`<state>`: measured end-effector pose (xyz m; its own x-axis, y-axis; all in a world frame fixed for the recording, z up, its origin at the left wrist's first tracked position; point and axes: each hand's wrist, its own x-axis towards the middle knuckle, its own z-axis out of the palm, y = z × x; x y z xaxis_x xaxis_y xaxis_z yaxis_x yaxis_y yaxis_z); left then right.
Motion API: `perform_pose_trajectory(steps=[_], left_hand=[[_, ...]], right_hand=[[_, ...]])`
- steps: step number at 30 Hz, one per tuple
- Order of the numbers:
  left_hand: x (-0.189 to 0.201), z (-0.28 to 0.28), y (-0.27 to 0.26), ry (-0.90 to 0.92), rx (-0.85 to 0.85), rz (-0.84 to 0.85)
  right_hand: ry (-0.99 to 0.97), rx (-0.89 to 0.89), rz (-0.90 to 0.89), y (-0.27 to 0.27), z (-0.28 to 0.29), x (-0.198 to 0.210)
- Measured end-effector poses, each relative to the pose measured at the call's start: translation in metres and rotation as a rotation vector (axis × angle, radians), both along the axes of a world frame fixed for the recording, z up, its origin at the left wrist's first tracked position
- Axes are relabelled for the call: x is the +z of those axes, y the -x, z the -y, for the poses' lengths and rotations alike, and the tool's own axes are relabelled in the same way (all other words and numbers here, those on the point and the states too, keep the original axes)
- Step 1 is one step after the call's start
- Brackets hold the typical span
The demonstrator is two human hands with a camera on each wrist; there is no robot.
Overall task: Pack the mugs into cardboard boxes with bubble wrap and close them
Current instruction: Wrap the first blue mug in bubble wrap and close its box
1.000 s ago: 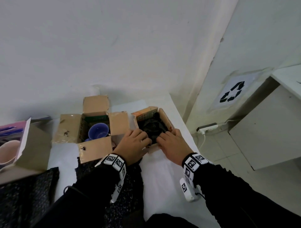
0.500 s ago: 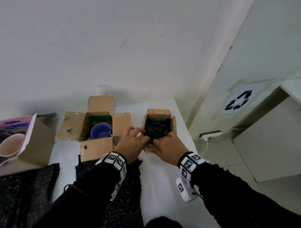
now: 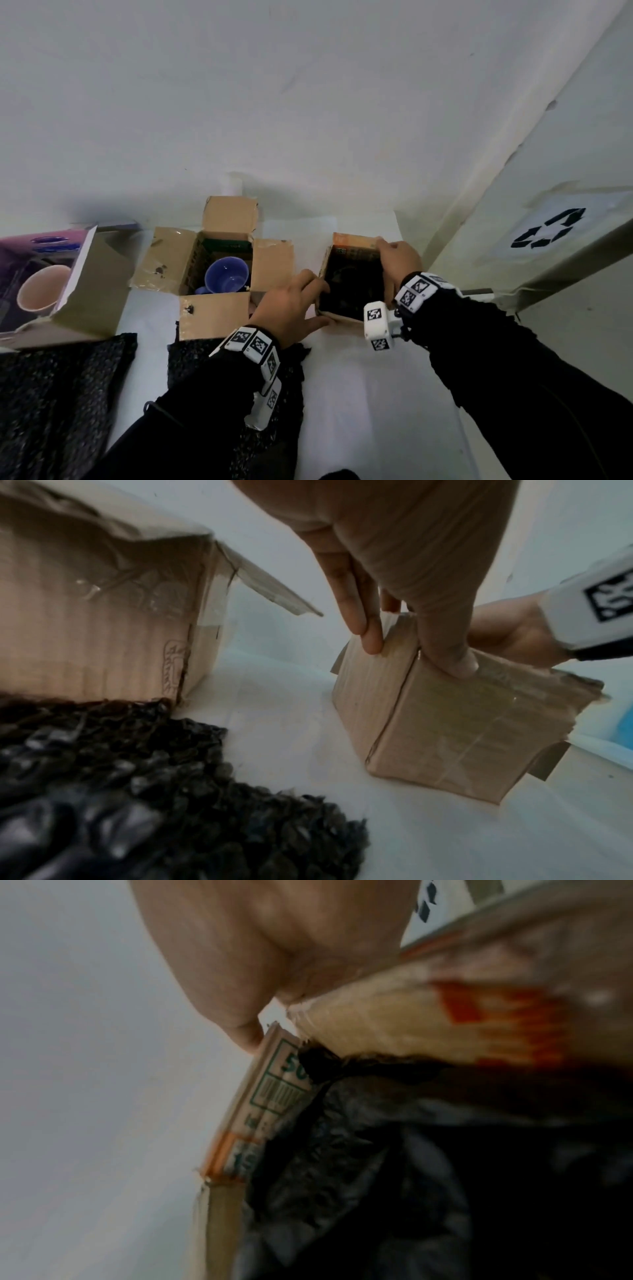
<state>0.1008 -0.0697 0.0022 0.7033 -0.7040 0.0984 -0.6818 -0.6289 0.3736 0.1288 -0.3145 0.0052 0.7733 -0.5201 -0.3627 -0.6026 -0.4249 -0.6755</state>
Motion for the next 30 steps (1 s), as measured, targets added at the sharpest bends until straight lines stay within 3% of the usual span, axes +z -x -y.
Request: perform_pose_trajectory(steps=[5,10,18,24,30], left_hand=[[-0.003,0.005,0.009,0.078,0.078,-0.082],[-0.005,0.005,0.016,0.220,0.140,-0.192],[0.007,0.005,0.013,0.277,0.186,-0.355],[0.003,0.004,0.012,0.298,0.164,-0.337],[0.001,0.008,0.012,0.319,0.189,-0.319]], right_hand=[[-0.236,-0.040,0.213,-0.015,-0.001,0.004],[-0.385,0.085,0.503,-0.008,-0.004,0.041],[-0.105,0.231,0.750,0.029,-0.006,0.079],[-0.032,0.349,0.736,0.071,-0.015,0.090],[0.185,0.488,0.689,0.103,-0.021,0.074]])
